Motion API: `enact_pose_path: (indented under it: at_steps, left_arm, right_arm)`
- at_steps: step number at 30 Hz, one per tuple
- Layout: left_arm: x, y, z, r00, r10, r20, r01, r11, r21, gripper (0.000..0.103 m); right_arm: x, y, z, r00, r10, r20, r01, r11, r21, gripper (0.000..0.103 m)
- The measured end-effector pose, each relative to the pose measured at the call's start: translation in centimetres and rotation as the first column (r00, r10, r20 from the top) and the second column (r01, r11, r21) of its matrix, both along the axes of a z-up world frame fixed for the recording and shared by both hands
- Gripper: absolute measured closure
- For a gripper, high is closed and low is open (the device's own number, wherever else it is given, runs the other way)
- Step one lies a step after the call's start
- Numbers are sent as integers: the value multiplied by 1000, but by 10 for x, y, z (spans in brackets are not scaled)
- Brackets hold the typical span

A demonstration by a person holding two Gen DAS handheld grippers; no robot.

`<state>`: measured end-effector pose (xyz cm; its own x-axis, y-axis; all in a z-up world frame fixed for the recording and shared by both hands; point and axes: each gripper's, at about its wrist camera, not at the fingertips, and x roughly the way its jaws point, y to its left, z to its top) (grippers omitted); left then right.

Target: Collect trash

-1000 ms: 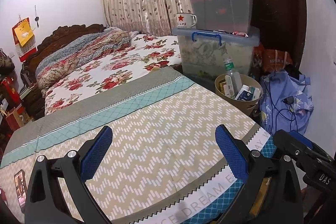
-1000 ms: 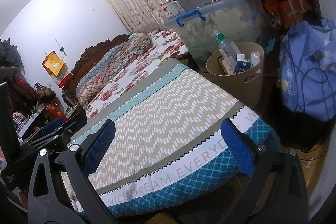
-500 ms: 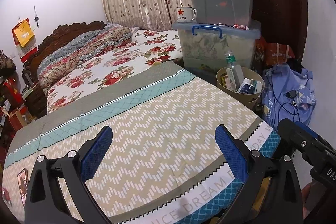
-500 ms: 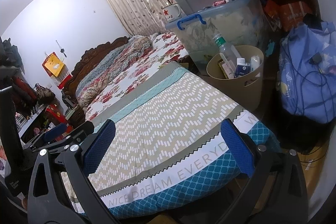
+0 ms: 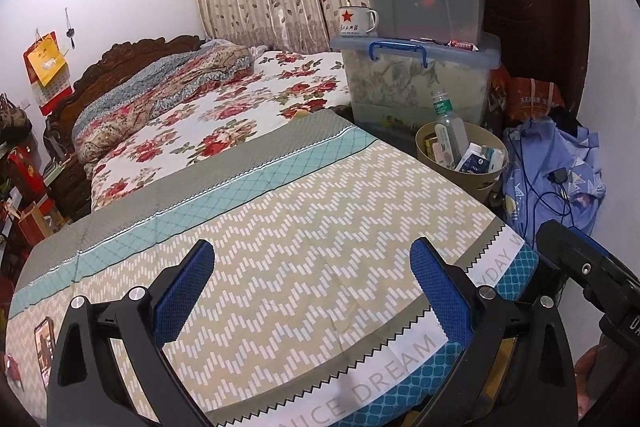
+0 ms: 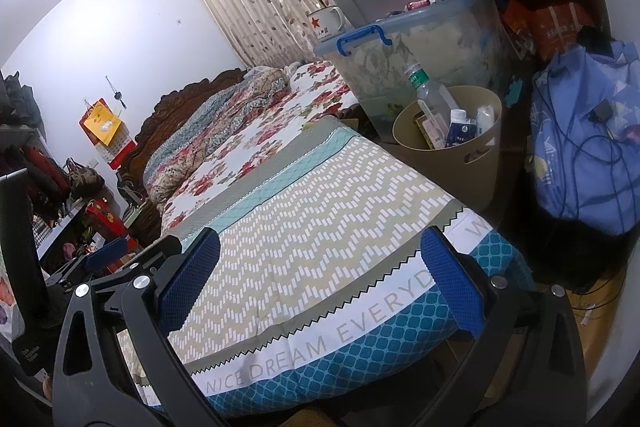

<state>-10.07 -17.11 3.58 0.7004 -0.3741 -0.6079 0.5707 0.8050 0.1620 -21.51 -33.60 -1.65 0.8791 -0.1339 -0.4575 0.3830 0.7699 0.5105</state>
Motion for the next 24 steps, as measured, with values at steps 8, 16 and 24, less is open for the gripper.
enact_pose_path:
  at_steps: [8,16,24]
  left_arm:
    - [1,2,-2,1000,4,-12,-4,1000,1,9]
    - [1,2,-5,1000,4,-19,-3,1000,7,9]
    - [2,1,-8,999,2,-32,-2,1000,13,9]
  right_arm:
    - [1,0,-2,1000,5,-5,-5,1000,2,4]
    - [1,0,-3,1000,6,-7,-6,1000,2,4]
    - [2,1,-4,1000,8,-11,-8,1000,6,4]
